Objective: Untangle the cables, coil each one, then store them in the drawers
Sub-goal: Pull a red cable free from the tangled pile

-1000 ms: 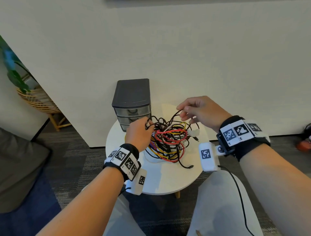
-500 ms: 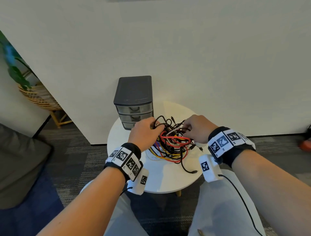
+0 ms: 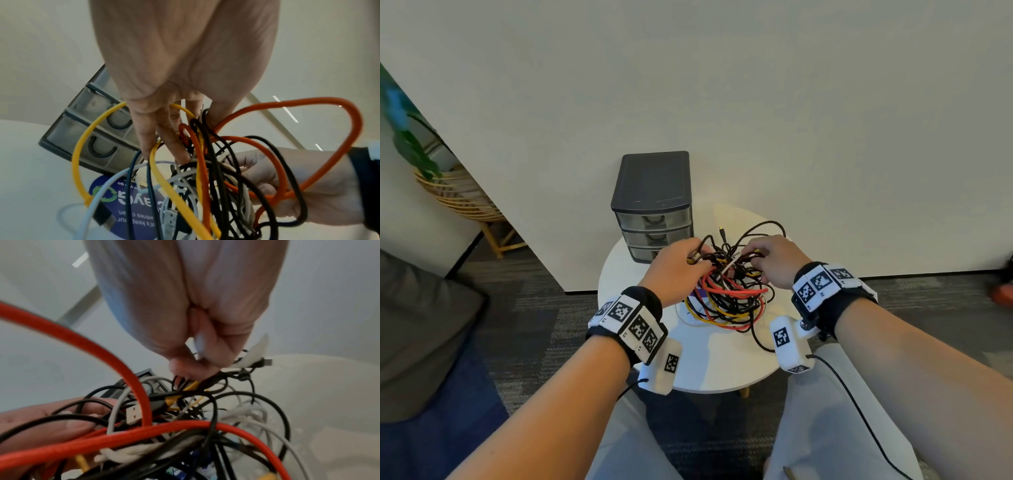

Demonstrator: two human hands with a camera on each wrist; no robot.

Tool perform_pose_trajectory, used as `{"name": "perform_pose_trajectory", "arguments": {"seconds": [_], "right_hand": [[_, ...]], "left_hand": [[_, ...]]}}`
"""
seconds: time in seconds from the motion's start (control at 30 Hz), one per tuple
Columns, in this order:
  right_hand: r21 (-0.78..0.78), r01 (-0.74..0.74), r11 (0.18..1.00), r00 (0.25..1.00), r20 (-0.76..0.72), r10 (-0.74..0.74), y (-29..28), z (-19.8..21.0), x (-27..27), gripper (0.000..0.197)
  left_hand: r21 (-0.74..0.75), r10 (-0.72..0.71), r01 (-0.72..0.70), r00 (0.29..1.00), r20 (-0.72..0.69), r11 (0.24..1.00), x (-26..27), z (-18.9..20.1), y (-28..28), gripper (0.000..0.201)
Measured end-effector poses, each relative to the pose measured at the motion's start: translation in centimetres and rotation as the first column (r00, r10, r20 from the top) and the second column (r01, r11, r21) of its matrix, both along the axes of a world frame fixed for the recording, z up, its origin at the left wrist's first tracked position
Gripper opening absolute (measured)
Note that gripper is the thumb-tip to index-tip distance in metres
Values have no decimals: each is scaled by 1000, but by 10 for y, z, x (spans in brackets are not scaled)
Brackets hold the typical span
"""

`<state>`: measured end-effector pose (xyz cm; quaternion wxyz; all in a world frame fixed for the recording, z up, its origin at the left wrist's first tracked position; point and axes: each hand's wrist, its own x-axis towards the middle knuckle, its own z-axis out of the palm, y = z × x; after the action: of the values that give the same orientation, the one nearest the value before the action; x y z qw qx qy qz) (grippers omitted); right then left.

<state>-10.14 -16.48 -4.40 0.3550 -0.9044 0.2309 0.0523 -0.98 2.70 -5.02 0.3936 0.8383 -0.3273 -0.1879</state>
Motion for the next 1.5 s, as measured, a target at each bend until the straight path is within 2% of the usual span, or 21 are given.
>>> {"name": "perform_pose_trajectory", "arguments": {"seconds": [0.23,0.33,0.4,0.53,0.67,0.73,0.83,1.0,1.1,1.2,1.27,1.33,1.37,1.43,1.5], "right_hand": [[33,8,999,999,-39,-7,-1,-2,1,27],[66,-21,998,996,-91,27,-1,-1,1,37],[29,-61,998,991,-119,64,-1,-2,3,42],[-136,-38,990,994,-108,24,2,-11,12,20],[-231,33,972,996,-68,-50,3,-15,12,16],[-201,20,979,998,-49,-31,3,-16,13,17],[-65,-18,998,1000,-26,16,-4,-16,11,33],[68,-78,995,996,-42,81,1,-16,-2,12],[32,-91,995,995,-35,92,9,-14,-2,23],[-99,-103,990,992,-87,95,7,-1,6,26],[-132,22,991,999,27,-19,10,23,6,32],[-41,134,990,973,194,-124,15,49,4,30],[16,114,993,977,179,-115,19,61,3,36],[28,-74,997,995,-70,76,32,78,-1,46],[-6,-268,963,934,-246,258,43,79,-5,39]], "left_hand": [[7,-58,58,998,6,998,3,-2,-4,20],[23,-74,73,997,25,997,2,-1,-8,21],[28,-93,91,995,49,995,0,1,-11,21],[14,-102,101,992,79,995,-1,2,-14,22],[2,-119,119,987,109,993,-4,0,-15,20],[1,-99,99,988,116,995,-3,-2,-15,20],[-15,-69,72,990,123,997,-2,-6,-13,21],[11,-73,72,981,177,997,-9,-5,-15,19],[-1,-9,10,975,222,1000,-11,-2,-16,16],[-9,56,-56,967,250,998,-11,3,-15,14],[-13,81,-81,968,237,997,-10,7,-16,13],[2,93,-95,972,214,995,-9,10,-18,13],[18,89,-94,975,204,995,-9,12,-18,15],[53,60,-70,985,164,996,-9,15,-18,17],[82,10,-17,996,92,996,-8,18,-17,16]]}}
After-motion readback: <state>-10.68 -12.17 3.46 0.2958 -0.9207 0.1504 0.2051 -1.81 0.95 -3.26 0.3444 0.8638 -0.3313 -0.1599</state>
